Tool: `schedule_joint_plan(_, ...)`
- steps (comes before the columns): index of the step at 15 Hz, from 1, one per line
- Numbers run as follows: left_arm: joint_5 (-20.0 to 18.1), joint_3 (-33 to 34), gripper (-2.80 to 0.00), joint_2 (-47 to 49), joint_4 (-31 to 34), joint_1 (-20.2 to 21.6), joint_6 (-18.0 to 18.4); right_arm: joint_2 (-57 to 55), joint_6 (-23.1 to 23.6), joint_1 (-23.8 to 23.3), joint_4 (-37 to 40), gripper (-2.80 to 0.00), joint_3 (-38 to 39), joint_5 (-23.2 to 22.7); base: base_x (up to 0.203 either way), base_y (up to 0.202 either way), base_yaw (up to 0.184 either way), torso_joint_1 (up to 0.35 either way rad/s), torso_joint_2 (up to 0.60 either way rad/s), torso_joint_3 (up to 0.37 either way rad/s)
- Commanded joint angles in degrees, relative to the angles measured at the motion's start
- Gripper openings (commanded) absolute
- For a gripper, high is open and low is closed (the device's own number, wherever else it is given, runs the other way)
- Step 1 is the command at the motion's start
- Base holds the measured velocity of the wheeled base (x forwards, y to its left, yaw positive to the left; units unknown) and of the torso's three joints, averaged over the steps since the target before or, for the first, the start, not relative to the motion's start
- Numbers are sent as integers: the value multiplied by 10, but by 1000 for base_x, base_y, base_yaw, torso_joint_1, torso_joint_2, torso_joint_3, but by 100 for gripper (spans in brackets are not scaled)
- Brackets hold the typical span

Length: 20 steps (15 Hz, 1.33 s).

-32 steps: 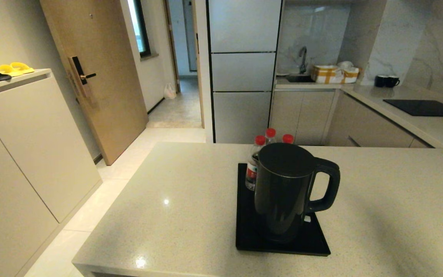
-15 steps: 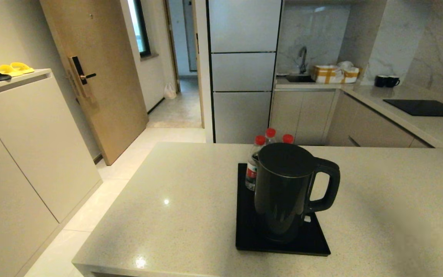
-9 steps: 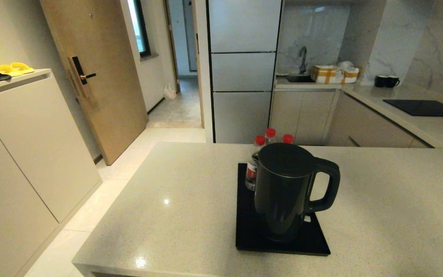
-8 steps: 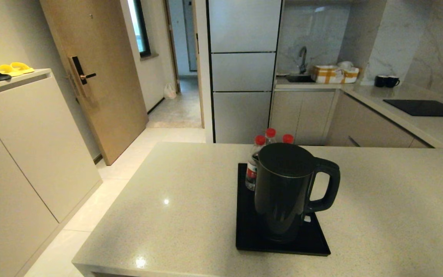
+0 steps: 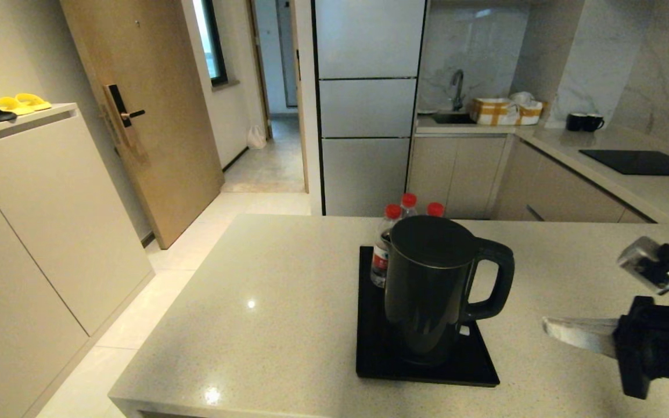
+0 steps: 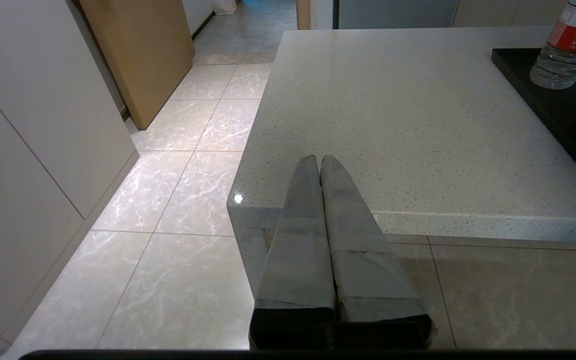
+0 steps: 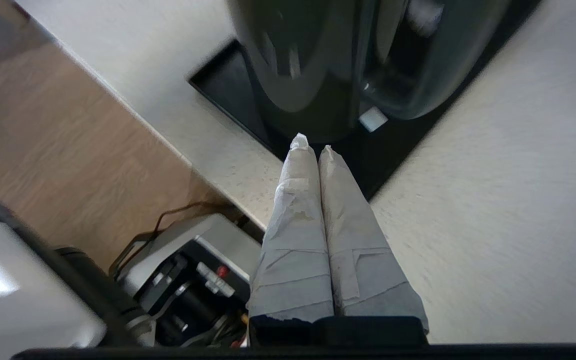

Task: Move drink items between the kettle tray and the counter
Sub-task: Pick up the kettle

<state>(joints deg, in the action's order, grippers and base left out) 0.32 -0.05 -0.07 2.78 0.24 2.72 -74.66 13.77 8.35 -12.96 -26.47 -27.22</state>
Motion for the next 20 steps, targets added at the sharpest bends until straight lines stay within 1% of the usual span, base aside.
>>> schedule_joint_plan(1, 0, 0, -280, 1, 0, 0, 0, -160, -7, 8, -164, -280, 42, 5, 0, 0, 0, 0, 0, 0)
schedule_joint_plan(2, 1, 0, -280, 1, 0, 0, 0, -194, -15, 9, -244, 0, 53, 24, 0, 0, 0, 0, 0, 0)
schedule_joint_plan(3, 1, 0, -280, 1, -1, 0, 0, -220, -28, 11, -293, 0, 56, 47, 0, 0, 0, 0, 0, 0)
schedule_joint_plan(4, 0, 0, -280, 1, 0, 0, 0, -235, -40, 14, -321, 0, 54, 61, 0, 0, 0, 0, 0, 0)
schedule_joint_plan(5, 0, 0, -280, 1, -1, 0, 0, -236, -43, 16, -324, 0, 47, 65, 0, 0, 0, 0, 0, 0)
schedule_joint_plan(8, 1, 0, -280, 1, -1, 0, 0, -214, -41, 15, -316, 0, 52, 64, 0, 0, 0, 0, 0, 0)
schedule_joint_plan(10, 0, 0, -280, 1, 0, 0, 0, -192, -34, 15, -298, 0, 54, 63, 0, 0, 0, 0, 0, 0)
schedule_joint_plan(12, 1, 0, -280, 1, -1, 0, 0, -162, -32, 15, -272, 0, 51, 62, 0, 0, 0, 0, 0, 0)
schedule_joint_plan(15, 0, 0, -280, 1, 0, 0, 0, -116, -26, 14, -211, 0, 35, 55, 0, 0, 0, 0, 0, 0)
schedule_joint_plan(18, 1, 0, -280, 1, 0, 0, 0, -163, -28, -11, -213, 0, 17, 56, 0, 0, 0, 0, 0, 0)
schedule_joint_plan(20, 0, 0, -280, 1, 0, 0, 0, -205, -27, -20, -239, 0, 12, 60, 0, 0, 0, 0, 0, 0)
